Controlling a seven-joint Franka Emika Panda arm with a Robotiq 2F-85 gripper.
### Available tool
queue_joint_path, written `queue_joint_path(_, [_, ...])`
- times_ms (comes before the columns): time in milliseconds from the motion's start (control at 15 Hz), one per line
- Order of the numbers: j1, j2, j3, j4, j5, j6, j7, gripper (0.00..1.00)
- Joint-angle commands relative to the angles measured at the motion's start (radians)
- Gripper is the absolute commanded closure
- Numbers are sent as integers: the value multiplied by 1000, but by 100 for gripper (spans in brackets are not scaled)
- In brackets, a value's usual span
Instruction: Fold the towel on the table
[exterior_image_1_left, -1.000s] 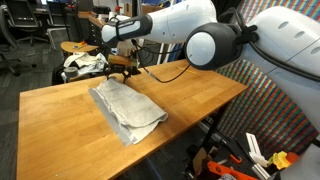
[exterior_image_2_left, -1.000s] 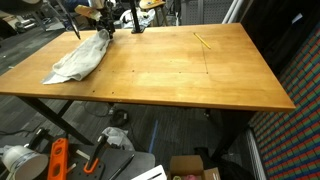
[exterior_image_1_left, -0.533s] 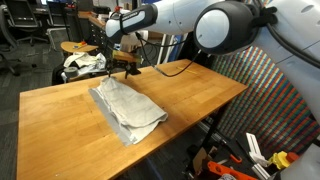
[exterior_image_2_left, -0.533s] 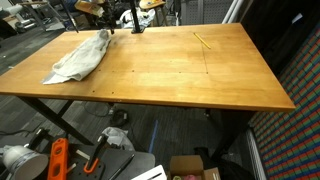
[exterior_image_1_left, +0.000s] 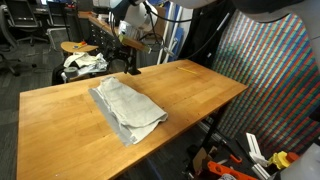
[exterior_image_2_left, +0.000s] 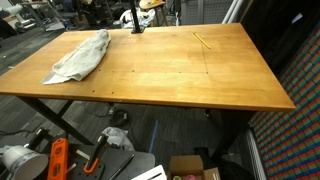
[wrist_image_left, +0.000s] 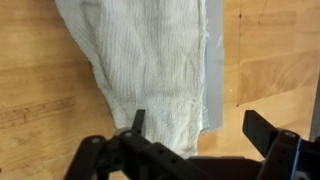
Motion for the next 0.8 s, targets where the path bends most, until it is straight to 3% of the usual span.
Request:
queue_joint_path(0, [-9, -189, -7, -242, 26, -13, -99, 0])
queue_joint_path(333, [62, -343, -38, -490, -79, 150, -110, 0])
queue_joint_path(733, [155, -514, -35, -813, -235, 379, -18, 0])
